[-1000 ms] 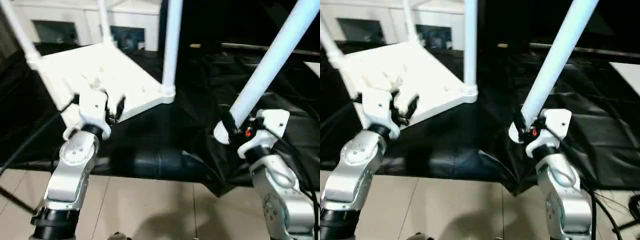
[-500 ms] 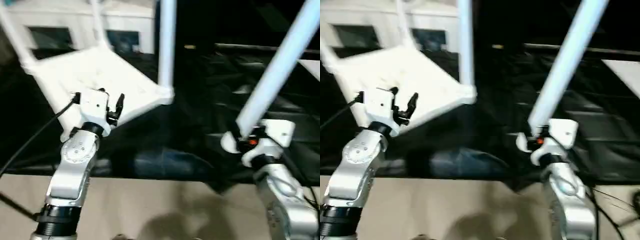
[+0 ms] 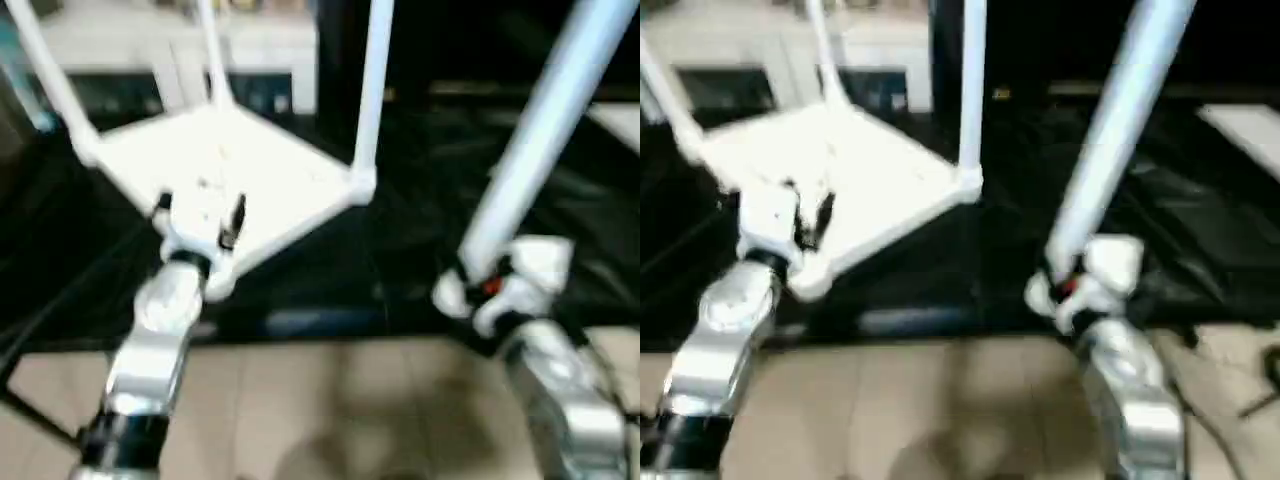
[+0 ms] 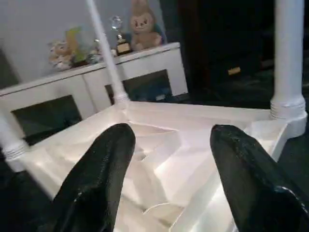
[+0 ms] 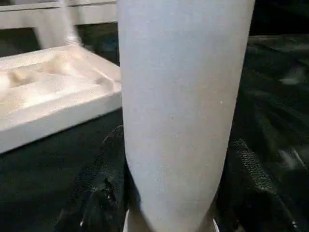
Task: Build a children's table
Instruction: Move to table
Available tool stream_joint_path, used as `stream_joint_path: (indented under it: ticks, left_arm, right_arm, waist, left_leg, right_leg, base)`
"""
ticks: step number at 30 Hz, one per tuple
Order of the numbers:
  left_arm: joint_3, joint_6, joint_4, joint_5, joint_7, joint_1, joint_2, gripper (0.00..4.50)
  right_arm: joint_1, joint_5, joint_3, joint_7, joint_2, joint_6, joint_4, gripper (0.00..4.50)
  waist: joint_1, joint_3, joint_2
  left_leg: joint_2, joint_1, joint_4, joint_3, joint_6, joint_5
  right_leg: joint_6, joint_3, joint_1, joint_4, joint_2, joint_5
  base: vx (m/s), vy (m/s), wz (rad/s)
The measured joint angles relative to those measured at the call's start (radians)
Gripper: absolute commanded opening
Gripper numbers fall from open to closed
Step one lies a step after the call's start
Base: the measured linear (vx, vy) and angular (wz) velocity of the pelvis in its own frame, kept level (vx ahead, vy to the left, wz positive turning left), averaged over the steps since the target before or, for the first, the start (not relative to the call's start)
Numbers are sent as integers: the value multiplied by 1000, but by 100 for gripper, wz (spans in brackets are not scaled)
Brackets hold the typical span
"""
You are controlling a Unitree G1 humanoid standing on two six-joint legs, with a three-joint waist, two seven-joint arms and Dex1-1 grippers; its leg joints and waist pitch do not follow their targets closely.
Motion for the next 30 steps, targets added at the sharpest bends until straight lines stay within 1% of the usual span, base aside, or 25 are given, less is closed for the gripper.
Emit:
stream_joint_path:
  ticks: [1,2,3,4,5,6,7,8,9,10,11,12,13,15,16,17,19,20,22,23,24,25,27,29,30]
  left_arm:
    - [10,14,-1,-1,10,0,-10,299]
    - [15,27,0,-1,15,0,-12,299]
    - [21,40,-1,-2,15,0,-12,299]
    - [22,48,-2,-2,15,-1,-12,299]
    - [26,51,4,-4,16,1,-20,299]
    - [20,52,4,-10,15,0,-31,299]
    - [12,52,3,-15,15,0,-41,299]
    - [11,52,2,-21,13,-3,-40,299]
    - [12,54,1,-25,11,-6,-35,299]
    - [18,56,1,-26,8,-10,-28,299]
    - [19,56,1,-28,1,-14,-26,299]
    - [19,56,1,-29,-5,-13,-26,299]
    - [18,56,2,-29,-11,-12,-26,299]
    - [18,57,2,-28,-14,-11,-24,299]
    - [19,57,1,-28,-19,-11,-24,299]
    - [20,57,2,-28,-22,-8,-24,299]
    - [21,59,3,-28,-27,-2,-23,299]
    - [21,59,3,-29,-29,-2,-22,299]
    - [19,59,3,-29,-33,-3,-21,299]
    - [16,59,3,-29,-35,-3,-22,299]
    - [13,59,4,-30,-40,-3,-25,299]
    - [7,59,3,-30,-45,-4,-29,299]
    - [1,59,4,-30,-52,-4,-31,299]
    - [5,60,4,-31,-53,-3,-27,299]
    - [12,61,5,-32,-53,-1,-23,299]
  right_arm:
    - [-26,-1,2,0,-3,9,1,189]
    - [-49,-1,1,-2,-7,12,1,189]
    - [-69,0,-2,-4,-7,17,3,189]
    - [-83,0,-2,-5,-9,19,8,189]
    - [-86,0,-4,-1,-12,18,18,189]
    - [-81,-1,-6,2,-20,19,30,189]
    - [-75,-4,-9,3,-31,19,50,189]
    - [-74,-5,-10,6,-37,19,62,189]
    - [-73,-6,-11,11,-38,19,68,189]
    - [-73,-9,-10,15,-39,18,71,189]
    - [-71,-10,-10,16,-38,19,71,189]
    - [-70,-11,-9,19,-38,18,71,189]
    - [-71,-11,-5,20,-38,18,71,189]
    - [-72,-10,8,21,-32,18,71,189]
    - [-74,-11,12,23,-29,15,71,189]
    - [-77,-11,19,23,-28,14,71,189]
    - [-83,-11,30,23,-20,6,70,189]
    - [-85,-12,30,23,-20,1,70,189]
    - [-84,-15,29,23,-22,-15,70,189]
    - [-82,-16,28,23,-25,-18,71,189]
    - [-81,-16,28,23,-27,-19,72,189]
    - [-77,-19,26,24,-32,-20,72,189]
    - [-75,-30,26,24,-38,-20,72,189]
    - [-76,-34,33,25,-36,-21,72,189]
    - [-78,-35,43,25,-33,-23,72,189]
  waist:
    - [5,-5,-10]
    - [9,-7,-15]
    - [13,-9,-25]
    - [21,-17,-47]
    - [37,-16,-48]
    - [57,-14,-48]
    - [78,-12,-56]
    - [87,-13,-50]
    - [94,-15,-48]
    - [97,-14,-46]
    - [97,-14,-42]
    - [96,-13,-42]
    - [97,-9,-38]
    - [97,-1,-31]
    - [95,5,-26]
    - [96,13,-23]
    - [97,23,-21]
    - [96,26,-21]
    - [88,25,-21]
    - [87,24,-21]
    - [90,23,-20]
    - [89,21,-20]
    - [89,19,-17]
    - [83,14,-19]
    - [76,12,-21]
  left_leg:
    - [2,-1,-24,1,2,21]
    - [2,-2,-39,3,-1,32]
    - [-5,-2,-53,5,-1,48]
    - [-13,-7,-60,11,-6,56]
    - [-14,-7,-67,11,-7,56]
    - [-17,-5,-66,22,7,47]
    - [-17,0,-74,35,12,44]
    - [-17,4,-76,38,11,45]
    - [-15,5,-85,40,-7,56]
    - [-11,1,-94,42,-20,70]
    - [-12,-6,-96,31,-15,78]
    - [-12,-14,-95,17,-14,79]
    - [-11,-19,-95,3,-15,78]
    - [-10,-17,-95,-11,-15,78]
    - [-7,-5,-95,-9,-16,75]
    - [-6,1,-94,-6,-17,67]
    - [3,23,-95,19,-19,46]
    - [3,32,-97,27,-20,45]
    - [2,44,-100,43,-20,45]
    - [2,44,-101,48,-19,45]
    - [4,39,-103,52,-18,45]
    - [9,38,-107,62,-11,49]
    - [14,36,-109,69,3,59]
    - [11,38,-111,69,18,54]
    - [6,39,-111,68,21,49]
  right_leg:
    - [-3,1,5,16,21,-11]
    - [-3,1,15,8,22,-20]
    - [-9,13,33,-17,15,-24]
    - [29,32,51,-56,-1,-46]
    - [14,29,49,-57,-3,-41]
    - [15,27,45,-61,-6,-38]
    - [16,27,34,-61,-12,-34]
    - [16,24,26,-60,-12,-32]
    - [15,22,18,-60,-11,-27]
    - [9,15,14,-61,-13,-19]
    - [6,-5,17,-66,-19,-16]
    - [3,-28,23,-75,-25,-14]
    - [3,-64,39,-90,-36,-14]
    - [4,-95,68,-108,-42,-14]
    - [7,-108,83,-116,-47,-17]
    - [12,-109,92,-121,-49,-20]
    - [17,-92,115,-130,-46,-23]
    - [19,-78,122,-131,-42,-25]
    - [26,-53,126,-131,-39,-28]
    - [28,-50,131,-133,-40,-30]
    - [30,-50,133,-139,-40,-30]
    - [32,-50,134,-146,-40,-31]
    - [34,-49,134,-156,-36,-30]
    - [33,-42,127,-162,-34,-34]
    - [23,-29,116,-146,-34,-44]
  base:
    - [-88,-22,-1]
    - [-103,-70,-6]
    - [-103,-70,-6]
    - [-95,-127,-5]
    - [-100,-132,-12]
    - [-100,-132,-12]
    - [-101,-107,-23]
    - [-68,-84,-20]
    - [-68,-84,-20]
    - [-51,-51,-3]
    - [-45,-38,26]
    - [-45,-38,26]
    - [-24,-6,48]
    - [1,9,51]
    - [36,11,52]
    - [37,18,45]
    - [37,20,33]
    - [60,35,-1]
    - [63,39,-6]
    - [85,38,-12]
    - [85,38,-12]
    - [104,28,-7]
    - [126,26,-3]
    - [184,21,-2]
    - [190,12,-1]
